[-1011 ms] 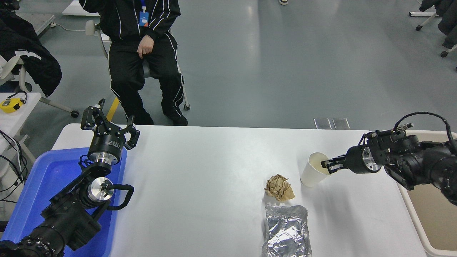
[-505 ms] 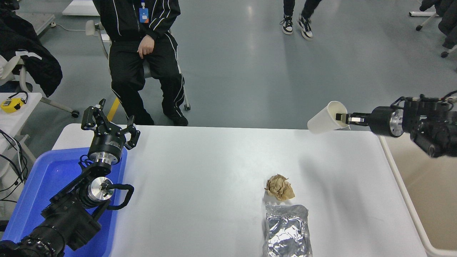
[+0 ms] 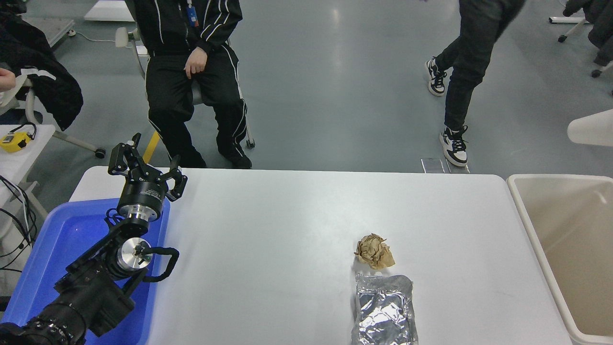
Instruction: Dispose of the paper cup in the dustbin
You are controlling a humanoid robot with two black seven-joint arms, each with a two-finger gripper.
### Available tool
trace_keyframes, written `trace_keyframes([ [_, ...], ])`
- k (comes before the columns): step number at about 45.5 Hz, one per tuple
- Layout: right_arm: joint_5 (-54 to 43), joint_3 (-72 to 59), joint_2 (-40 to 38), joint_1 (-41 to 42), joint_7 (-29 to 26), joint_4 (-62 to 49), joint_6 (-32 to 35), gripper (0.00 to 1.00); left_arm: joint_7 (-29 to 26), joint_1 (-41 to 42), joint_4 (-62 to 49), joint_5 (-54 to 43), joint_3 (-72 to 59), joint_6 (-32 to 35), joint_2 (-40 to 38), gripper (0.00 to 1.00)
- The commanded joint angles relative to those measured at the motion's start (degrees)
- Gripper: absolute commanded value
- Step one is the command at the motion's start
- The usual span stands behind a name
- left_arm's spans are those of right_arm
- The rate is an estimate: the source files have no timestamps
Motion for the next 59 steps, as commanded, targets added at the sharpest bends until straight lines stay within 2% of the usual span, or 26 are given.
trace_keyframes([
  [1,2.98,5.82,-0.93,-7.29,-12.72,-3.42,-4.91,0.00,0.00,0.00,0.02,0.00,0.00,0.01,0.01,1.00],
  [4,3.07,6.26,-0.67,-10.46,-15.90,-3.51,-8.86,0.00,0.00,0.00,0.02,0.00,0.00,0.01,0.01,1.00],
  [13,2.90,6.00,0.82,-14.85,-21.79,-3.42,-13.70,0.00,0.00,0.00,0.02,0.00,0.00,0.01,0.01,1.00],
  [26,2.37,5.74,13.30,-20.92,-21.79,-3.25,-13.71,0.00,0.00,0.00,0.02,0.00,0.00,0.01,0.01,1.00],
  [44,3.25,6.62,15.41,-21.62,-21.79,-3.25,-14.06,0.00,0.00,0.00,0.02,0.00,0.00,0.01,0.01,1.00],
  [45,3.25,6.62,15.33,-21.62,-21.79,-3.25,-14.75,0.13,0.00,0.00,0.02,0.00,0.00,0.01,0.01,1.00],
  [46,3.25,6.53,15.41,-21.62,-21.70,-3.25,-16.07,0.36,0.00,0.00,0.02,0.00,0.00,0.01,0.01,1.00],
  [48,3.25,6.53,15.41,-21.62,-21.70,-3.16,-17.48,0.51,0.00,0.00,0.02,0.00,0.00,0.01,0.01,1.00],
  [49,3.25,6.53,15.41,-21.62,-21.70,-3.07,-18.53,0.62,0.00,0.00,0.02,0.00,0.00,0.01,0.01,1.00],
  [51,3.25,6.53,15.85,-21.62,-21.70,-3.07,-19.50,0.73,0.00,0.00,0.02,0.00,0.00,0.01,0.01,1.00],
  [59,3.25,6.70,17.70,-21.10,-21.53,-3.25,-21.17,0.89,0.00,0.00,0.02,0.00,-0.09,0.01,0.01,1.00],
])
